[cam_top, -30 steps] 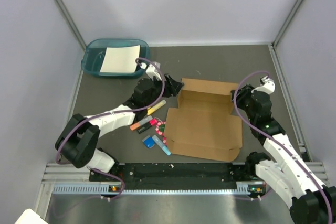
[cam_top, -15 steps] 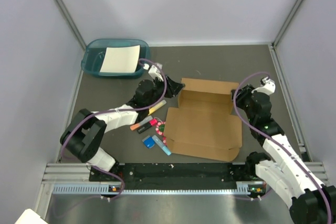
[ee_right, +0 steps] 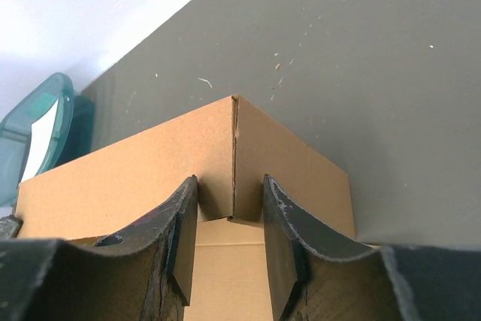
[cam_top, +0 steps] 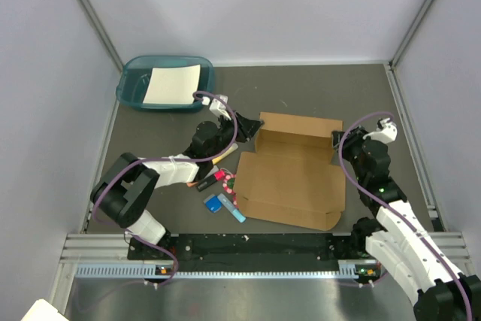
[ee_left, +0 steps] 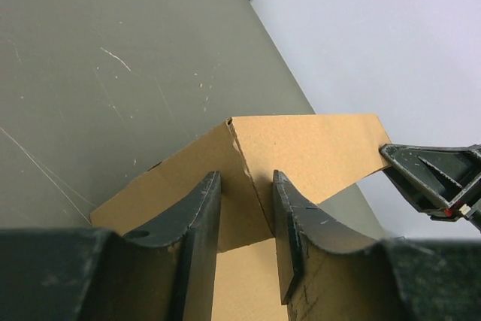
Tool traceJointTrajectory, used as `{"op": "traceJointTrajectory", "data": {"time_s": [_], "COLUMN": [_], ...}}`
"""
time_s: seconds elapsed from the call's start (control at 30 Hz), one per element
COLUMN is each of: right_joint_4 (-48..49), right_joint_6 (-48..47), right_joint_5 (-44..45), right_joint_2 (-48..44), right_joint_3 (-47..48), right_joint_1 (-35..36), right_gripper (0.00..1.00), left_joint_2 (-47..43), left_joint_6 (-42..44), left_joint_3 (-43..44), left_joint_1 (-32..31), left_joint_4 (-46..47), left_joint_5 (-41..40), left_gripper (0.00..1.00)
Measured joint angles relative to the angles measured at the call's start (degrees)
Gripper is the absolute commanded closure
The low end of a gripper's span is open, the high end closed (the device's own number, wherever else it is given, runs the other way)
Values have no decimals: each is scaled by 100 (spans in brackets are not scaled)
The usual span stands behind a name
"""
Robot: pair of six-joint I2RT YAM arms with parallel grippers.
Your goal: Fold the paper box
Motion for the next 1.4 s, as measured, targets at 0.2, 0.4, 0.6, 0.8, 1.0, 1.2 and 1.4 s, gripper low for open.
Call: {"op": "traceJointTrajectory", "data": {"time_s": [0.2,0.4,0.6,0.8,1.0,1.2,1.4], "right_joint_4": [-92,-525,-1357,-2109,-2868,-3292,-3362], "right_joint_6": [42,4,-109,-361,-992,-2201,-4100], "right_joint_5": [-4,-20,2,81,44,695,3003], "right_joint_2": [-76,-101,-50,-68,-20,608,2553], "right_joint_3": [-7,227,686,1110,2245,3665,4612], "right_joint_1": [0,0,0,0,17,1250,4116], "right_gripper": [70,54,38,32,32,30,28], "left_joint_2": [20,-234,-579,-911,-1716,-2586,-3757], "left_joint_6": [-20,59,273,461,573,713,616], "left_joint_3": [0,15,210,350,358,444,-310], "left_joint_1": [-4,-74,-92,13,452,603,601], "left_joint_4": [42,-518,-1504,-2243,-2833,-3300,-3609], "left_joint_5": [-42,-133,-133,-127,-195,-452,-863], "left_gripper": [64,44,37,29,23,26,26]}}
